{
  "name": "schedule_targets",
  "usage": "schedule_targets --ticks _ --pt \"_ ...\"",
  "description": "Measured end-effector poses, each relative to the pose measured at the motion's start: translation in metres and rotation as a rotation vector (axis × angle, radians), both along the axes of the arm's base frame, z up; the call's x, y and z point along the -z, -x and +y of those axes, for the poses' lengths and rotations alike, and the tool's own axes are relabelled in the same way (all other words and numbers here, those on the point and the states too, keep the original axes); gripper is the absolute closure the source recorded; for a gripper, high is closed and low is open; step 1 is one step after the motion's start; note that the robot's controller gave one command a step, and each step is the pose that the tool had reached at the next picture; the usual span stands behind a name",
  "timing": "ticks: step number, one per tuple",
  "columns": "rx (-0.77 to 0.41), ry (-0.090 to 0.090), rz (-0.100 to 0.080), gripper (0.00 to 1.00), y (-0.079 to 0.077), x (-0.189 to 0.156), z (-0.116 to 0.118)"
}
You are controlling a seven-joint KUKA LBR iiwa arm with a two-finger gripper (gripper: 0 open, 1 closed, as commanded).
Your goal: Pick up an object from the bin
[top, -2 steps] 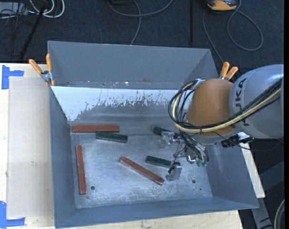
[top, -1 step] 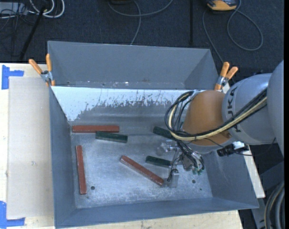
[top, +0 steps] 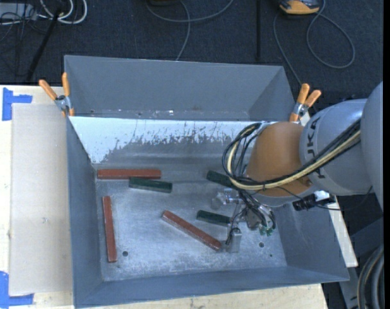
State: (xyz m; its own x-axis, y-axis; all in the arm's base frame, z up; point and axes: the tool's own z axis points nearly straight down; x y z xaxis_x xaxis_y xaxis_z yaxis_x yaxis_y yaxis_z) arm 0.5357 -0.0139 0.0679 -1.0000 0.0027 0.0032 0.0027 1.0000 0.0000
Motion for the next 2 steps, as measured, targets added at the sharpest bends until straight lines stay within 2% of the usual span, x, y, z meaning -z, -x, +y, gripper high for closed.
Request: schedule_targets --ticks 1,2 --pt "-0.002 0.000 -0.004 1.00 -0.001 0.000 0.000" --pt "-0.006 0.000 -0.011 1.00 -0.002 -0.116 0.000"
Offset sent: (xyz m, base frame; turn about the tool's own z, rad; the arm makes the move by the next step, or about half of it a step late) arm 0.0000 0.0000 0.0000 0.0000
